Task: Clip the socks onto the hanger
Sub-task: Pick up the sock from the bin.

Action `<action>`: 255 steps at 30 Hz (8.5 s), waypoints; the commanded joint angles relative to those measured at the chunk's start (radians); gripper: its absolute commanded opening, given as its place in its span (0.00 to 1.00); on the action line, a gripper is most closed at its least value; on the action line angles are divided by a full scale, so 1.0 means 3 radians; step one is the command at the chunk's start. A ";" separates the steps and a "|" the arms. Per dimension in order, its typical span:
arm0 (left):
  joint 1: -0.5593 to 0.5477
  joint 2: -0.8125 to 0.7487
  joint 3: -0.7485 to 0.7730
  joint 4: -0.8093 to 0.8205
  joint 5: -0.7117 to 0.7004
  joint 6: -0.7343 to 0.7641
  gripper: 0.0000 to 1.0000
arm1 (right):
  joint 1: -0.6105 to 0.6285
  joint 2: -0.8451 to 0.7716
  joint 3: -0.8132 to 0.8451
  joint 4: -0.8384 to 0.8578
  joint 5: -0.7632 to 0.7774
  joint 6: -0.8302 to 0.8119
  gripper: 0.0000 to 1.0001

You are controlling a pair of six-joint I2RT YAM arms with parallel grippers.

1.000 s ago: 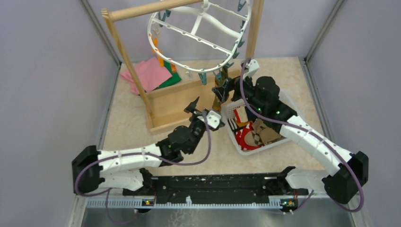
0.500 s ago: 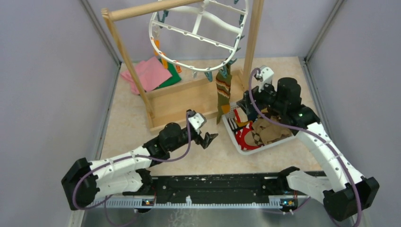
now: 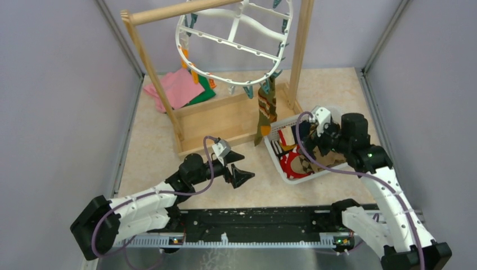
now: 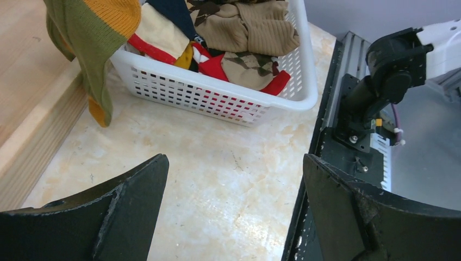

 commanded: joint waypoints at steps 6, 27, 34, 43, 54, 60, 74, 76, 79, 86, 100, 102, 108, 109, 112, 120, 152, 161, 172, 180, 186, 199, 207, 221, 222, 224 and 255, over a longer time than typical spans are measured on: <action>0.0057 0.0014 -0.0006 0.0407 0.0155 -0.0358 0.99 | -0.0354 -0.0220 -0.0477 0.0341 -0.0349 0.0077 0.99; 0.0093 -0.0710 -0.0389 0.0358 -0.0441 -0.0221 0.99 | -0.0643 0.0548 -0.0122 0.0090 -0.1193 -0.0761 0.97; 0.0141 -0.0522 -0.0521 0.0597 -0.0569 -0.0367 0.99 | -0.0685 0.0305 -0.0295 -0.0017 -0.0790 -0.0899 0.96; 0.0157 -0.0133 -0.0443 0.0765 -0.0558 -0.0305 0.99 | -0.0684 0.0451 -0.0365 0.0037 -0.0533 -0.0964 0.93; 0.0160 0.0330 -0.0366 0.1120 -0.0439 -0.0480 0.99 | -0.0680 0.0515 -0.0432 0.0165 -0.0143 -0.0861 0.85; 0.0160 0.0319 -0.0368 0.1114 -0.0352 -0.0596 0.99 | -0.0640 0.0618 -0.0459 0.0114 -0.0340 -0.0858 0.78; 0.0160 -0.0012 -0.0406 0.0912 -0.0393 -0.0603 0.99 | -0.0406 0.0850 -0.0479 0.0281 0.0079 -0.0767 0.47; 0.0160 -0.0013 -0.0401 0.0914 -0.0378 -0.0611 0.99 | -0.0399 0.0854 -0.0490 0.0303 0.0095 -0.0769 0.37; 0.0160 0.0010 -0.0390 0.0949 -0.0331 -0.0633 0.99 | -0.0357 0.0861 -0.0484 0.0289 0.0057 -0.0798 0.25; 0.0160 0.0040 -0.0390 0.1141 -0.0068 -0.0661 0.99 | -0.0339 0.0654 -0.0353 0.0232 -0.0131 -0.0768 0.01; 0.0157 -0.0004 -0.0344 0.1384 0.0294 -0.0461 0.99 | -0.0577 0.0518 0.0409 -0.0083 -0.0806 -0.0624 0.00; 0.0160 -0.0050 -0.0353 0.1365 0.0283 -0.0434 0.99 | -0.0577 0.0607 0.0576 -0.0190 -0.0847 -0.0650 0.00; 0.0160 -0.0118 -0.0389 0.1378 0.0291 -0.0409 0.99 | -0.0581 0.0678 0.0797 -0.0252 -0.1059 -0.0624 0.00; 0.0160 -0.0116 -0.0390 0.1383 0.0299 -0.0413 0.99 | -0.0585 0.0676 0.0791 -0.0235 -0.1110 -0.0608 0.00; 0.0160 -0.0072 -0.0385 0.1432 0.0327 -0.0468 0.99 | -0.0605 0.0657 0.0713 -0.0152 -0.1177 -0.0575 0.00; 0.0160 0.0046 -0.0356 0.1492 0.0368 -0.0581 0.99 | -0.0637 0.0605 0.0047 0.0322 -0.0520 -0.0529 0.00; 0.0160 0.1284 0.0108 0.2922 0.0747 -0.1331 0.86 | -0.0025 0.0921 0.1056 -0.0332 -0.2746 -0.0206 0.00; 0.0160 0.1269 0.0115 0.2827 0.0709 -0.1555 0.82 | 0.0201 0.1027 0.0804 0.0180 -0.2905 0.0085 0.00; 0.0156 0.1495 0.0161 0.3059 0.0857 -0.1870 0.73 | 0.0246 0.1100 0.0654 0.0596 -0.3006 0.0386 0.00; 0.0154 0.1570 0.0320 0.2986 0.0819 -0.1780 0.61 | 0.0312 0.1137 0.0514 0.0823 -0.3050 0.0583 0.00; 0.0162 0.1553 0.0389 0.2855 0.0932 -0.1878 0.00 | 0.0368 0.1185 0.0470 0.0896 -0.2970 0.0593 0.00; 0.0648 -0.0436 -0.0259 0.0573 -0.0401 -0.3437 0.00 | 0.0396 0.0935 0.0874 -0.0652 -0.2399 -0.2144 0.81; 0.0860 -0.0329 -0.0241 0.0440 -0.0077 -0.4606 0.00 | 0.1012 0.1253 0.0919 -0.1059 -0.2466 -0.3624 0.82; 0.0864 0.0004 -0.0170 0.0900 0.0157 -0.4846 0.00 | 0.1604 0.1585 0.0892 -0.0100 -0.1622 -0.2577 0.71; 0.0865 0.0037 -0.0156 0.0938 0.0177 -0.4875 0.00 | 0.1659 0.1607 0.0885 -0.0028 -0.1531 -0.2489 0.70; 0.0865 0.0121 -0.0129 0.1022 0.0235 -0.4944 0.00 | 0.1746 0.1655 0.0897 0.0088 -0.1366 -0.2313 0.68; 0.0859 0.0624 -0.0258 0.1808 0.0301 -0.5064 0.00 | 0.1561 0.1724 0.0308 0.1537 -0.1696 -0.0414 0.67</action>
